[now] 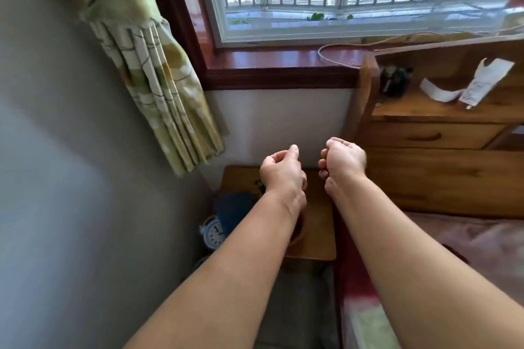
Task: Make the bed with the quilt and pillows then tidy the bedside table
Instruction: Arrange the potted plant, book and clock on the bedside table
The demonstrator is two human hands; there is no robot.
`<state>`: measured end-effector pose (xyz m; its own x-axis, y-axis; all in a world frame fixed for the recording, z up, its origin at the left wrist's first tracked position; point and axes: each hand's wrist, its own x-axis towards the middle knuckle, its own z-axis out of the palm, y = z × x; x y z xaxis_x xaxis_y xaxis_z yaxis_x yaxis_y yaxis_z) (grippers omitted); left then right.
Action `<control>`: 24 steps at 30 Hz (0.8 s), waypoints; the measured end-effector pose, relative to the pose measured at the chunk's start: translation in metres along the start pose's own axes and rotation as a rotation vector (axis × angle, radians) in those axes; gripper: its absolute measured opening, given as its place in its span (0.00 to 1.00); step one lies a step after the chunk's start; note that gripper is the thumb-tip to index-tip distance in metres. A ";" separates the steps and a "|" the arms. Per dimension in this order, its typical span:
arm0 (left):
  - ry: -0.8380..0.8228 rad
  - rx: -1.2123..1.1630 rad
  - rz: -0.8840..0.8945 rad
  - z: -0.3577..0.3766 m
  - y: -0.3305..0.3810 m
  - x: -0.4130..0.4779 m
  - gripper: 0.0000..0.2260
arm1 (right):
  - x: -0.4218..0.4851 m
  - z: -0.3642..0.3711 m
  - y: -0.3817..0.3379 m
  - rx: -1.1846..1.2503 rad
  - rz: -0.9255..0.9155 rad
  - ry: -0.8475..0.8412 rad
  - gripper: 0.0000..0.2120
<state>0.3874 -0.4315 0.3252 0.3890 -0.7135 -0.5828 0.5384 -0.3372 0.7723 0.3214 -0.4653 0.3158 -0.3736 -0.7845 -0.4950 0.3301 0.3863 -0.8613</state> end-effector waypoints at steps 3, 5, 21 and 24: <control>0.021 -0.011 0.034 -0.001 0.008 -0.004 0.09 | -0.008 0.002 -0.008 0.021 0.014 -0.053 0.05; 0.033 -0.001 0.063 0.001 0.011 -0.008 0.09 | -0.010 -0.002 -0.015 0.044 0.020 -0.057 0.06; 0.031 0.005 0.132 0.019 0.021 -0.013 0.09 | 0.003 -0.013 -0.037 0.040 0.005 -0.075 0.12; 0.012 0.002 0.123 0.016 0.029 -0.002 0.09 | 0.003 -0.003 -0.036 0.032 -0.013 -0.051 0.12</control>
<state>0.3902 -0.4498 0.3530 0.4612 -0.7419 -0.4867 0.4848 -0.2487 0.8385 0.3054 -0.4805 0.3451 -0.3340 -0.8132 -0.4765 0.3537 0.3605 -0.8631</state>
